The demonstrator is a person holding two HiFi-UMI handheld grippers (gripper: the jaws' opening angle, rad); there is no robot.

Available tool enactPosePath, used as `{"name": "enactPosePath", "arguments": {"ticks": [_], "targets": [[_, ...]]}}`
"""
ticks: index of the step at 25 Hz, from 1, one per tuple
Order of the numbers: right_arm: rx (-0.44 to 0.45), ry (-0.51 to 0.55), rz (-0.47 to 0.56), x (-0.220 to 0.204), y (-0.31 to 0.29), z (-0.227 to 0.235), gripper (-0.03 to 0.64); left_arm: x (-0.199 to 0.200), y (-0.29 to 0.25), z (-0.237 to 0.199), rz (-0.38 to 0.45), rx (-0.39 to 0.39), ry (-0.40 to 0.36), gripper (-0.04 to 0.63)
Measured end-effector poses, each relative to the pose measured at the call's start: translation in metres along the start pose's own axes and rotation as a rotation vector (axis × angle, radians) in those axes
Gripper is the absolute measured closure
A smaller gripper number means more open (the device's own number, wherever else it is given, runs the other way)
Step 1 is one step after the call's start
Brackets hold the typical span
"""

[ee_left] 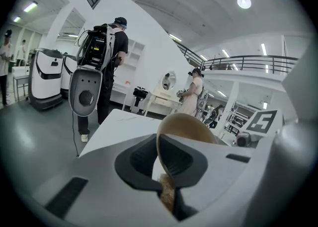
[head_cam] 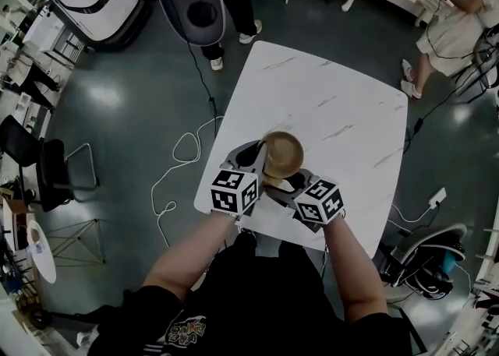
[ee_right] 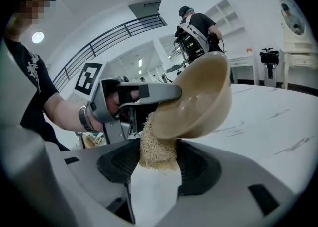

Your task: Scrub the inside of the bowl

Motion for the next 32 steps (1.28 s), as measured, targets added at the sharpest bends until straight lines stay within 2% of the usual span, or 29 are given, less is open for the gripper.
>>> {"name": "enactPosePath", "arguments": {"ticks": [5,12,17,20,24,28,32], "targets": [[-0.018,-0.006,0.005,-0.004,0.002,0.003,0.377,-0.004,0.000,-0.003,0.001,0.005,0.008,0.578],[-0.090,-0.035,-0.009,-0.027,0.032,0.016,0.377,-0.004,0.008,-0.017,0.003,0.045,-0.004,0.578],[-0.153,-0.069,0.056,-0.029,0.068,0.029,0.377,-0.008,0.013,-0.029,-0.017,0.079,-0.026,0.578],[-0.178,-0.086,0.108,-0.020,0.085,0.037,0.377,-0.015,0.014,-0.025,-0.035,0.070,-0.059,0.578],[-0.212,-0.076,0.128,-0.012,0.096,0.046,0.377,-0.021,0.015,-0.010,-0.041,0.031,-0.101,0.578],[-0.221,-0.063,0.138,-0.003,0.100,0.049,0.377,-0.025,0.018,0.005,-0.066,-0.036,-0.188,0.578],[-0.210,-0.034,0.132,0.005,0.096,0.046,0.377,-0.029,0.020,0.021,-0.107,-0.087,-0.369,0.578]]}}
Point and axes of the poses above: the fingertips, and each gripper's own axes: y backward along the fingers, z to its right, x out of its top, the point moved 3 cm from there along y, backward along the fingers, and after that the axes turned 11 degrees about -z, right-handed, at the moved point
